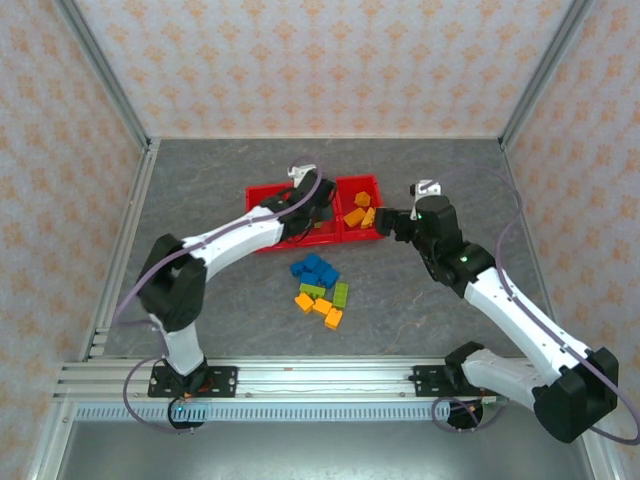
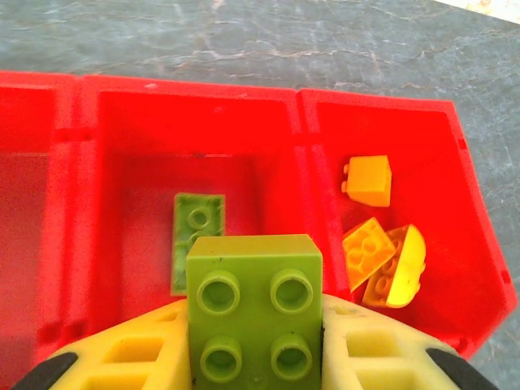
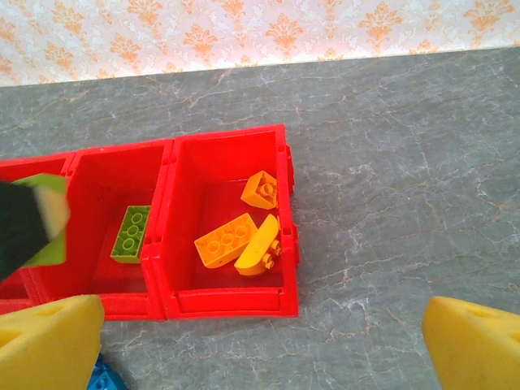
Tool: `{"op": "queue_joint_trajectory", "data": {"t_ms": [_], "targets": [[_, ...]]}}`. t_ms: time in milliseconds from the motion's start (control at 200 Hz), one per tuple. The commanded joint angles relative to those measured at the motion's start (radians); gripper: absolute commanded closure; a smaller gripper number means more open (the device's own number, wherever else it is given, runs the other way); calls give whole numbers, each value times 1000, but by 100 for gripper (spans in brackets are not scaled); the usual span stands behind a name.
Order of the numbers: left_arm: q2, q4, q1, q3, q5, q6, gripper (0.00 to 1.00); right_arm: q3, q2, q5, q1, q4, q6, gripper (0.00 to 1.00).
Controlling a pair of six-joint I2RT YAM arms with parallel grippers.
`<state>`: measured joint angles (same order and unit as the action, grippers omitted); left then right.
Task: Sort the legos into containers by color
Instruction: Place the lego in the container.
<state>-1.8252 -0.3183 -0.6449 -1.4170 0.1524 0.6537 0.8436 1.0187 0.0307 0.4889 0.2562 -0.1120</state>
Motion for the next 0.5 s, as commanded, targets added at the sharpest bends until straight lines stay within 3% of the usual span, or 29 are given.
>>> {"op": "queue_joint_trajectory", "data": {"t_ms": [0, 360, 496], "targets": [[-72, 2, 19, -99, -45, -11, 67, -25, -53, 35, -3, 27, 0, 0], [-221, 4, 71, -195, -84, 37, 66, -46, -105, 55, -3, 23, 19, 0], [-215, 16, 80, -185, -85, 28, 59, -46, -90, 51, -3, 12, 20, 0]]}}
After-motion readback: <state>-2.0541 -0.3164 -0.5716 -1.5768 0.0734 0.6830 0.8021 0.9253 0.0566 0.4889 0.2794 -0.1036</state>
